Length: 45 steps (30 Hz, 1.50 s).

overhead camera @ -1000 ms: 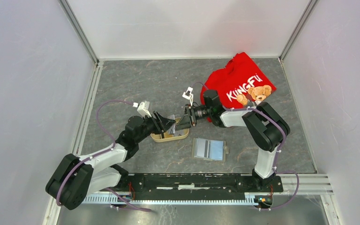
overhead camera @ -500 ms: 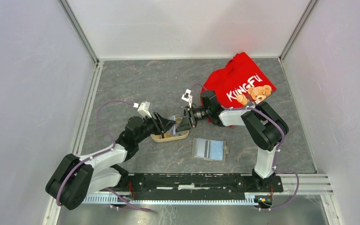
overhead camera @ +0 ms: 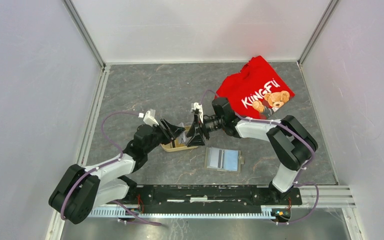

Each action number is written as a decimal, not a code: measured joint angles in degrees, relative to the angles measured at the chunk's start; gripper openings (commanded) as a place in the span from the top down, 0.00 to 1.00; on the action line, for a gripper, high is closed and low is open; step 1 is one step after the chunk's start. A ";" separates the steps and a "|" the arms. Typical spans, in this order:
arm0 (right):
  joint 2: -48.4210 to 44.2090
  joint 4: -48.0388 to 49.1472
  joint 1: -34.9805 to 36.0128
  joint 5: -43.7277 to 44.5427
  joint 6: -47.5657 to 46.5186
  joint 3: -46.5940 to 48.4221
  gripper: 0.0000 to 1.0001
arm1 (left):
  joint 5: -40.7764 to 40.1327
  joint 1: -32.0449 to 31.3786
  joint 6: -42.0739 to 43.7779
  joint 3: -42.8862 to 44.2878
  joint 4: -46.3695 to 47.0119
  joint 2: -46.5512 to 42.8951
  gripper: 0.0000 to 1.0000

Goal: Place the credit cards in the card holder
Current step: Place the credit card in the storage box.

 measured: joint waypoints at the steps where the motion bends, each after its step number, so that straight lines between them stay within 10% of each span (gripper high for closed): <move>1: -0.90 0.04 0.68 0.37 -1.49 -0.37 0.34 | -0.35 0.00 -0.83 0.00 -0.22 0.11 0.69; 45: -0.98 1.49 5.33 15.87 8.26 -0.02 0.63 | -9.97 -1.05 -8.57 -1.18 -5.92 -5.95 0.70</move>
